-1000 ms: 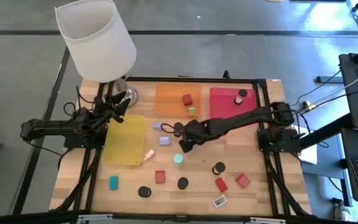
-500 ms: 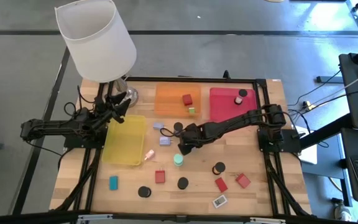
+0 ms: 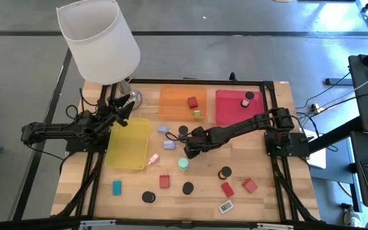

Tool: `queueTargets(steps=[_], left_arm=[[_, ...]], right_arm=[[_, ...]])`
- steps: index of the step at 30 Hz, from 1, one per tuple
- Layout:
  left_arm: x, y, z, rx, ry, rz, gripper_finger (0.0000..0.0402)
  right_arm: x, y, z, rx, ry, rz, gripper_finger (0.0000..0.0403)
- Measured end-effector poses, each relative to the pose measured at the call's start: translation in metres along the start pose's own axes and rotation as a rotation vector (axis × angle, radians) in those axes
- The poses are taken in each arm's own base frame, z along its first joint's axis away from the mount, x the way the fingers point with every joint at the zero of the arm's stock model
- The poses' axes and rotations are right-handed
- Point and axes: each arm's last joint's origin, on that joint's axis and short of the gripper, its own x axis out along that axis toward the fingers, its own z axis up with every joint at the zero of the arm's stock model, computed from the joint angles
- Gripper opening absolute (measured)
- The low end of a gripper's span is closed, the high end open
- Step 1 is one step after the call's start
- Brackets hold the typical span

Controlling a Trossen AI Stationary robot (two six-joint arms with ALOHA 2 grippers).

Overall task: Pick & Place Office items
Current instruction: Put the blue charger adapter into the orange bin

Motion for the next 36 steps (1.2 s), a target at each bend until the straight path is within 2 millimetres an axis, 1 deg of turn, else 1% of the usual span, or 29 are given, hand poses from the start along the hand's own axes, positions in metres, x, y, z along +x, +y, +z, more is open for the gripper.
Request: queueTargets(steps=[2, 5, 8, 10, 13, 16, 19, 21, 25, 28, 30, 32, 36], left_arm=[[0.000, 0.000, 0.000, 0.000, 0.000, 0.000, 0.0294], [0.000, 0.000, 0.000, 0.000, 0.000, 0.000, 0.0294], [0.000, 0.000, 0.000, 0.001, 0.001, 0.000, 0.0294], [0.000, 0.000, 0.000, 0.000, 0.001, 0.000, 0.0294], [0.000, 0.000, 0.000, 0.000, 0.001, 0.000, 0.0294], [0.000, 0.000, 0.000, 0.000, 0.001, 0.000, 0.0294], [0.000, 0.000, 0.000, 0.001, 0.001, 0.000, 0.0294], [0.000, 0.000, 0.000, 0.001, 0.001, 0.000, 0.0294], [0.000, 0.000, 0.000, 0.001, 0.001, 0.000, 0.0294], [0.000, 0.000, 0.000, 0.001, 0.001, 0.000, 0.0294], [0.000, 0.000, 0.000, 0.001, 0.001, 0.000, 0.0294], [0.000, 0.000, 0.000, 0.001, 0.001, 0.000, 0.0294], [0.000, 0.000, 0.000, 0.001, 0.001, 0.000, 0.0294]], right_arm=[[-0.003, -0.001, 0.000, 0.000, 0.005, 0.001, 0.0212], [-0.015, -0.009, 0.002, 0.010, -0.006, -0.037, 0.0213], [-0.037, -0.013, 0.016, 0.061, -0.085, -0.004, 0.0235], [-0.046, -0.019, 0.026, 0.089, -0.123, -0.015, 0.0252], [-0.060, -0.031, 0.042, 0.139, -0.166, -0.015, 0.0254], [-0.073, -0.042, 0.060, 0.201, -0.222, 0.001, 0.0228], [-0.083, -0.052, 0.075, 0.257, -0.270, 0.016, 0.0183], [-0.085, -0.056, 0.081, 0.274, -0.257, 0.025, 0.0147], [-0.083, -0.058, 0.079, 0.275, -0.137, 0.053, 0.0076], [-0.084, -0.054, 0.073, 0.287, -0.150, 0.049, 0.0049], [-0.085, -0.052, 0.068, 0.314, -0.199, 0.029, 0.0048], [-0.086, -0.051, 0.065, 0.339, -0.218, 0.013, 0.0058], [-0.086, -0.052, 0.063, 0.410, -0.221, 0.002, 0.0102]])
